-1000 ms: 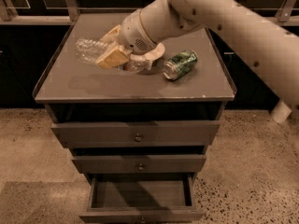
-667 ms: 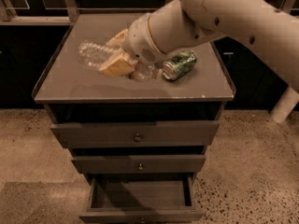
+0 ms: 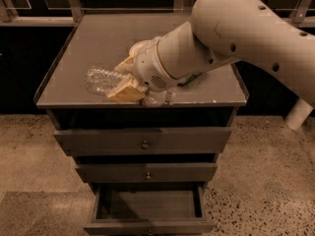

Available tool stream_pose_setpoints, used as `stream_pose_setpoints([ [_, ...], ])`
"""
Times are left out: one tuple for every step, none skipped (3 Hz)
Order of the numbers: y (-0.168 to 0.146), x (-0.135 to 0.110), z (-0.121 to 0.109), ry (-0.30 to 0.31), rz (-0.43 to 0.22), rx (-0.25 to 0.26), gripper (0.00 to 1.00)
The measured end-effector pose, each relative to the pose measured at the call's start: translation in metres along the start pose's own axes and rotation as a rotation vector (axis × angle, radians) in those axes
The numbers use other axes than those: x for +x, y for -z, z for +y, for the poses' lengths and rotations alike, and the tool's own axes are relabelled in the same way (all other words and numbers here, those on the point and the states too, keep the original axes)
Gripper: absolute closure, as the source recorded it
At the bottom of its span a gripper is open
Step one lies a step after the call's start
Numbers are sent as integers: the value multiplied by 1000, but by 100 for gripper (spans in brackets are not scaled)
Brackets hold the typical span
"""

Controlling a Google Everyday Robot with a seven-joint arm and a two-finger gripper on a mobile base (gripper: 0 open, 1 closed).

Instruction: Place water bottle into bottom drawer

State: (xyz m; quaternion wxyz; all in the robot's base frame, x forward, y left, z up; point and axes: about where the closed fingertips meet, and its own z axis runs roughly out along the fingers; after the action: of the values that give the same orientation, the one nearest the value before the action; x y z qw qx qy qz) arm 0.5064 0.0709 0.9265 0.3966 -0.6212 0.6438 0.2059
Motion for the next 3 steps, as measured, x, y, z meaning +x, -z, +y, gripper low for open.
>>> stream_pose_setpoints([
  [-3, 12, 12, -34, -1, 10, 100],
  [-8, 27, 31, -93, -22, 36, 100],
  [-21, 92, 54, -238, -41, 99, 100],
])
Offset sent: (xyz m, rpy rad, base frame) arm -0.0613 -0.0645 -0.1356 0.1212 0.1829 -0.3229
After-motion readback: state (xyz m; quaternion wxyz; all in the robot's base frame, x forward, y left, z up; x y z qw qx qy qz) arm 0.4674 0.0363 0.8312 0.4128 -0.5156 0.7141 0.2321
